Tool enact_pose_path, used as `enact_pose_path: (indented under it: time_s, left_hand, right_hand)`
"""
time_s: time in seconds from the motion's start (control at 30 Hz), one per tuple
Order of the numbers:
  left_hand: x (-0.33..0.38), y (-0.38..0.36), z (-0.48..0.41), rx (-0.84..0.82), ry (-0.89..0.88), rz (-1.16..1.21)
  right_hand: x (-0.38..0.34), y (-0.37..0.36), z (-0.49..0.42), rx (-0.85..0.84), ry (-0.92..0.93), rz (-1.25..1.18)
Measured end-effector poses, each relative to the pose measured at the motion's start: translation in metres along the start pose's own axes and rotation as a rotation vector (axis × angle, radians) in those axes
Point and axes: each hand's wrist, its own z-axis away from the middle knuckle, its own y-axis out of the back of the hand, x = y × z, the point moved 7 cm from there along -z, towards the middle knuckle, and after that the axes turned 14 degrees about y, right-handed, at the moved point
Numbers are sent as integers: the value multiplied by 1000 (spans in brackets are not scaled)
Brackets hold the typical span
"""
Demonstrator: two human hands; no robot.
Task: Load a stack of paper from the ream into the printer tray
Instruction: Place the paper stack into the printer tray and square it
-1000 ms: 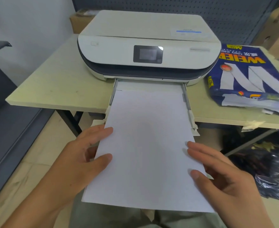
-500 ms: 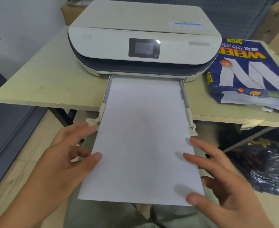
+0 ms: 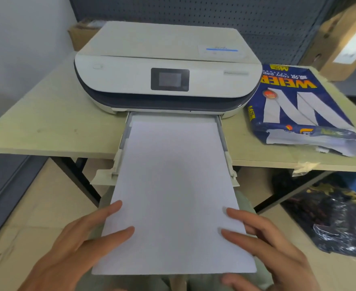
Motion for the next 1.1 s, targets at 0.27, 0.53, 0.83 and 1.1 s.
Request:
enact_pose_path:
  time_s: [0.27, 0.53, 0.83, 1.1]
  left_hand:
    - [38, 11, 16, 221, -509, -277]
    - [51, -2, 3, 256, -607, -344]
    - [58, 0, -7, 262, -646, -337]
    - [55, 3, -18, 298, -624, -340]
  right_hand:
    - [15, 2, -15, 168, 116, 93]
    - [18, 12, -37, 222, 129, 235]
    - [23, 7, -32, 247, 103, 234]
    - [30, 6, -49, 215, 141, 268]
